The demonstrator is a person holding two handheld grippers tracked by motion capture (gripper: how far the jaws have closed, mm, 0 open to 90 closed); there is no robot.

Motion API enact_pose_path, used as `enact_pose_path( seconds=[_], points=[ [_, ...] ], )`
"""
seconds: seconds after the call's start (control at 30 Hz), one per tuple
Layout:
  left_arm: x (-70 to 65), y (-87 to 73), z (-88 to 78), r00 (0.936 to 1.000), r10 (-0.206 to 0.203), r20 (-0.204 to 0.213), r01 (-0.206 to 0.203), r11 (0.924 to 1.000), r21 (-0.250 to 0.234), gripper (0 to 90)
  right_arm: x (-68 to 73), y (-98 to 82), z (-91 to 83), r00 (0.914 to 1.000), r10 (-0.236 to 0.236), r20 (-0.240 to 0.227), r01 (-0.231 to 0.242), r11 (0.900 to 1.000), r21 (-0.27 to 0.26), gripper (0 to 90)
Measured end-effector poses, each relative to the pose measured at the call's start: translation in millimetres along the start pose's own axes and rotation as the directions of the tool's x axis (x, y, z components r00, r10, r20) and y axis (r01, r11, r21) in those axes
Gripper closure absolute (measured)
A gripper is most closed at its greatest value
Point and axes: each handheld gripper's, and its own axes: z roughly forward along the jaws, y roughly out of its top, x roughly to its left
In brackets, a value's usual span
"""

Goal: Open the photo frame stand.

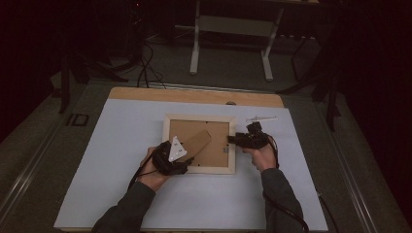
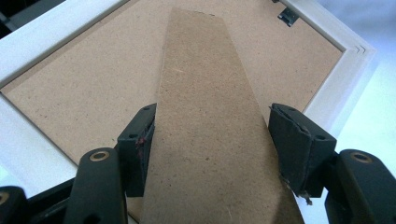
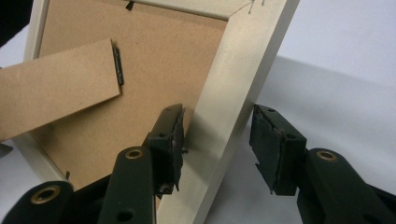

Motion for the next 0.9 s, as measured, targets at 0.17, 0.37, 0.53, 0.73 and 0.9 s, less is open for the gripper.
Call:
enact_pose_path(
  seconds=[0.17,0.37,0.53,0.73,0.9],
  points=[
    [-1.8,0.0,-1.2,0.9998,0.017,-0.008,-0.017,0.9998,-0.013,38.8,-1.6,2.9,1.3,0.9997,0.018,-0.016,-0.018,1.0,0.005,52.6],
    [-1.8,-0.9,-1.6,0.9997,0.025,-0.007,-0.025,0.9995,-0.02,38.8,-4.8,3.6,0.4,0.9975,0.05,-0.05,-0.05,0.999,0.002,54.3],
    [-1.6,-2.1,-1.0,0.9996,0.027,-0.009,-0.027,0.9994,-0.02,38.7,-7.5,0.9,-1.4,0.9956,0.069,-0.062,-0.071,0.997,-0.02,57.1],
    [-1.2,-3.7,-0.4,0.9998,0.018,-0.004,-0.018,0.9996,-0.019,38.6,-6.2,1.3,-2.4,0.9956,0.073,-0.058,-0.075,0.997,-0.017,57.5],
    [3.7,-5.8,2.1,0.9996,-0.007,0.027,0.008,0.9999,-0.009,38.2,-5.8,0.0,-2.5,0.995,0.08,-0.059,-0.082,0.996,-0.028,57.9]
  ],
)
